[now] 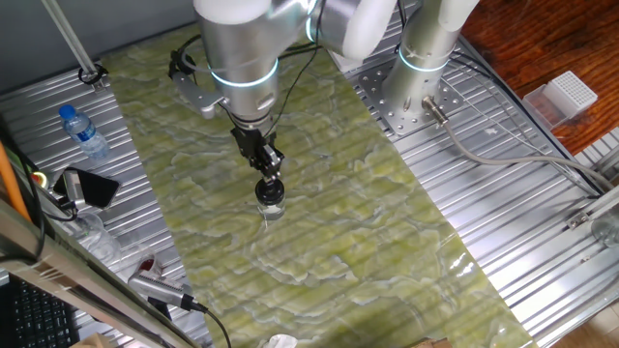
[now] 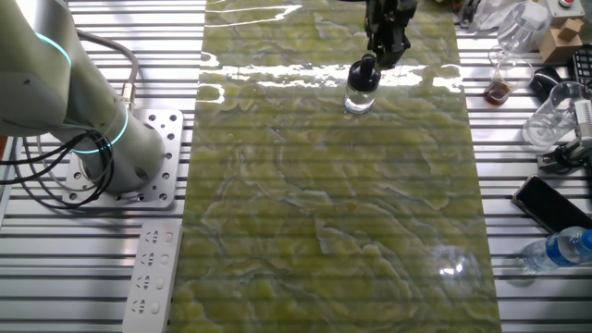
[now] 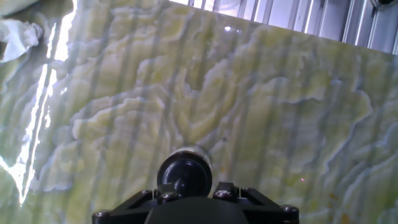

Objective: Unscrew the lid from the jar

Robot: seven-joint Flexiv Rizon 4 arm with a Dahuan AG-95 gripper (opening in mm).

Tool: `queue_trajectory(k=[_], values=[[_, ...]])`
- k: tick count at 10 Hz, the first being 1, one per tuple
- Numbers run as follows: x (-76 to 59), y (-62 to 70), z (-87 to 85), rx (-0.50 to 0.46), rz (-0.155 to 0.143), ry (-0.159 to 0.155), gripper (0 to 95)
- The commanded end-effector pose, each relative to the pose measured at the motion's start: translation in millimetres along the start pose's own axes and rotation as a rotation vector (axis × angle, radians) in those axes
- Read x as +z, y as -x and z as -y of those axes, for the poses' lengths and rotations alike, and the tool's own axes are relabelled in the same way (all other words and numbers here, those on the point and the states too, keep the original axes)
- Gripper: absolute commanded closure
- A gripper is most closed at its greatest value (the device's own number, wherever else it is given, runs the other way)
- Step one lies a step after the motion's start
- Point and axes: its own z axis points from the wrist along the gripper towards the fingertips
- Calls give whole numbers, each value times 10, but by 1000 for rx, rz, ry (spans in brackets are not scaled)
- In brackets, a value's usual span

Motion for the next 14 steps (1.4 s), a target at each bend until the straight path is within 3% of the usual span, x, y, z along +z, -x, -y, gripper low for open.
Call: queue_trajectory(k=[1, 6, 14], values=[[11, 15, -35, 4, 7, 0, 380], [152, 50, -18, -35, 30, -6, 380], [360, 84, -99, -34, 32, -18, 380]])
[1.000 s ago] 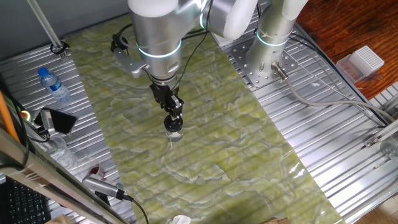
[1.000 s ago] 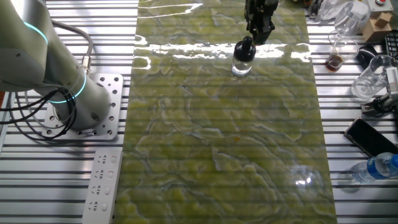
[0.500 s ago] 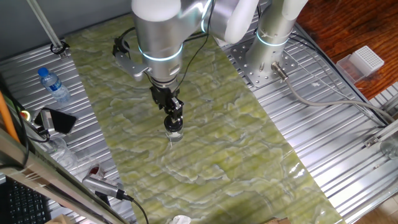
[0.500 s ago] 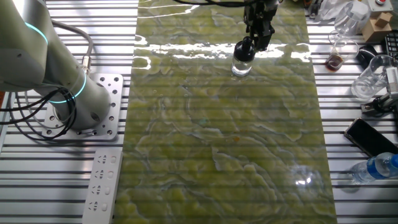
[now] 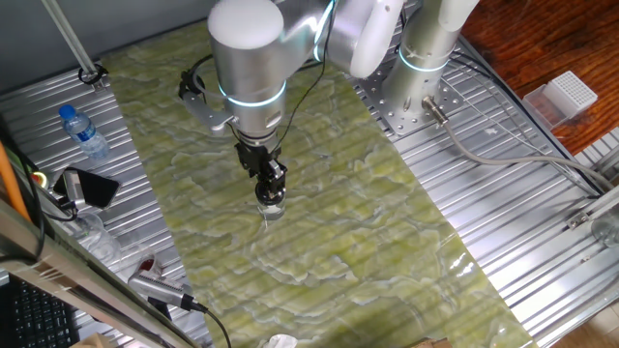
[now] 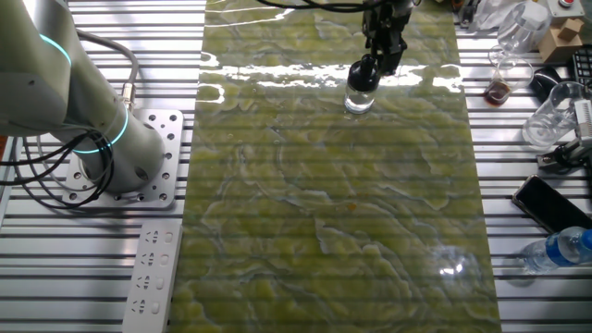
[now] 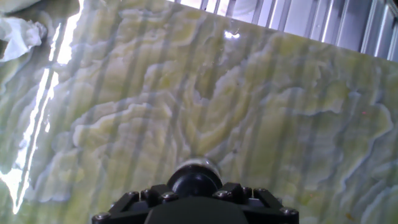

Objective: Unscrew the lid from the jar

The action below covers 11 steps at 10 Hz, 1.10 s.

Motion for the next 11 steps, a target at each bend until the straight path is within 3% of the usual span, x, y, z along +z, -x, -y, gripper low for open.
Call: queue_trajectory(k=[1, 2, 3, 4, 11], values=[[17, -2, 4, -3, -3, -11, 380], [41, -2, 2, -2, -5, -14, 570], [44, -2, 3, -1, -5, -15, 570], [63, -4, 3, 5, -7, -18, 760], [73, -93, 15, 13, -5, -18, 760]])
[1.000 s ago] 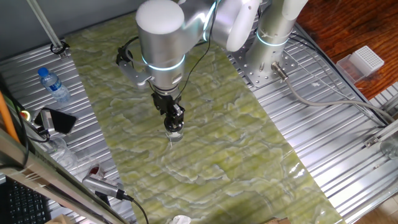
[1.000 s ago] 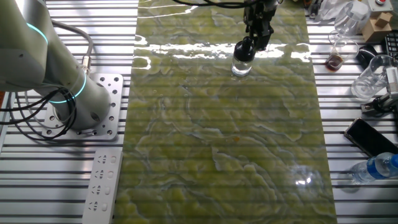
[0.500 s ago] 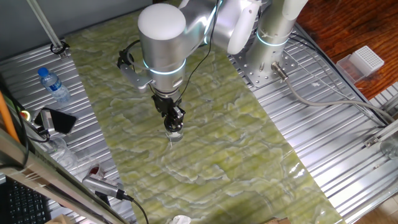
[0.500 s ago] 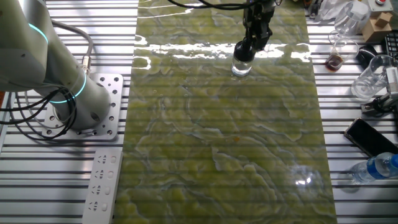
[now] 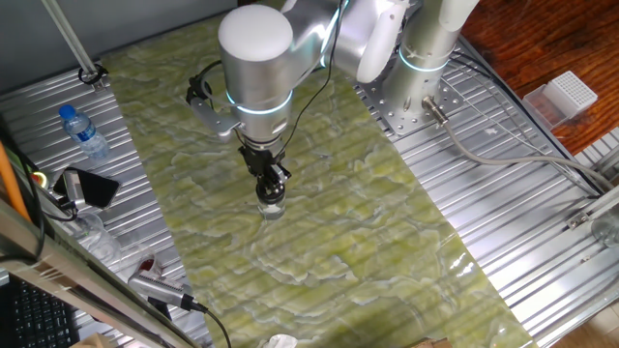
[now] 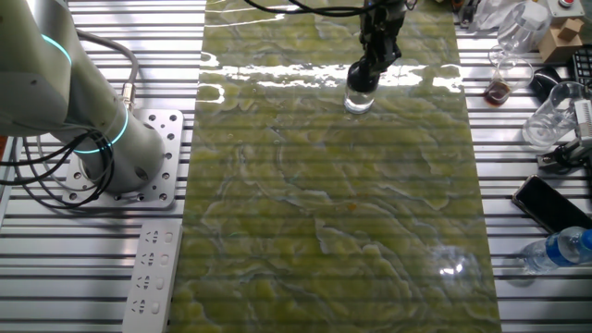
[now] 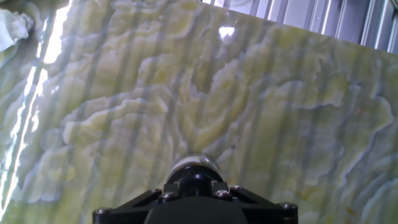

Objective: Unscrew the lid from the jar

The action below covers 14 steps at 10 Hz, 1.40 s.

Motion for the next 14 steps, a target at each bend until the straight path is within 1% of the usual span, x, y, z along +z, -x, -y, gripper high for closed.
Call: queue_trajectory(k=[1, 2, 5, 6, 8, 11, 12, 13, 14], values=[[-3, 11, 2, 0, 1, -1, 760], [-1, 11, 2, -1, 3, -1, 950], [9, 12, 2, -2, 13, -4, 950], [12, 14, 2, -14, 25, -10, 950], [9, 21, 0, -50, 28, -14, 950], [8, 22, 0, -149, 27, -16, 950], [8, 22, 0, -190, 24, -22, 950], [8, 22, 0, -207, 23, -22, 950], [7, 22, 0, -266, 22, -24, 950]])
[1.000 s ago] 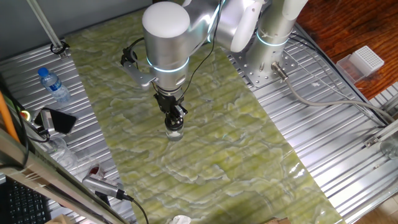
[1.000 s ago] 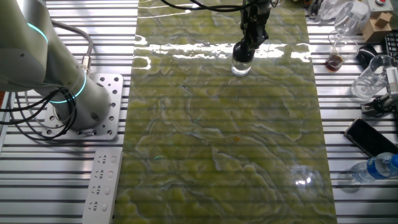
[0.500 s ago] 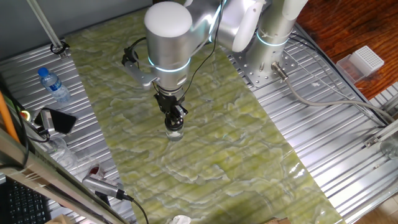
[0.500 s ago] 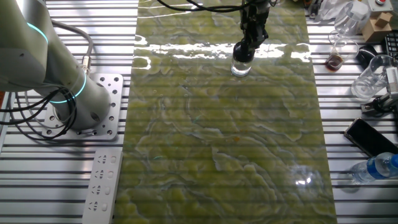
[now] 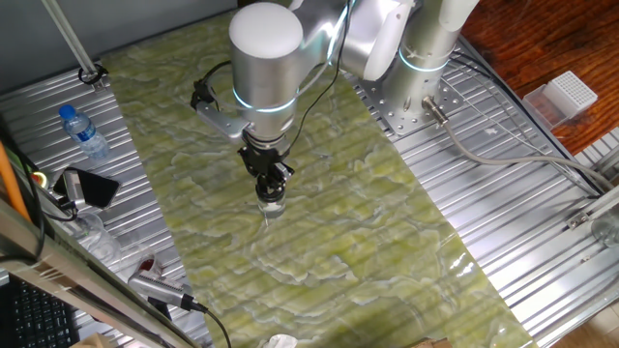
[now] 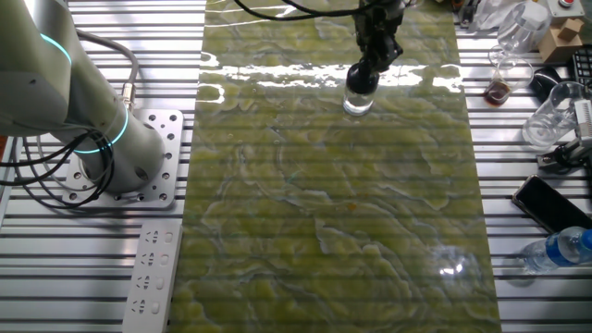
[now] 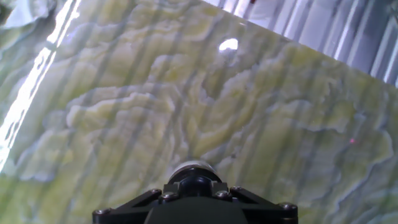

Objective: Unscrew the lid from the jar

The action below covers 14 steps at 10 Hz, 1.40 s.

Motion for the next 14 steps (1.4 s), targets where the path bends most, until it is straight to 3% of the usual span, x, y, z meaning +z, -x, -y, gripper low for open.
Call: queue_trajectory(k=[1, 4, 14], values=[[0, -4, 5, -107, -2, -2, 950], [-1, -4, 5, -274, -2, -2, 950], [-30, -3, 5, -612, 6, -10, 950]])
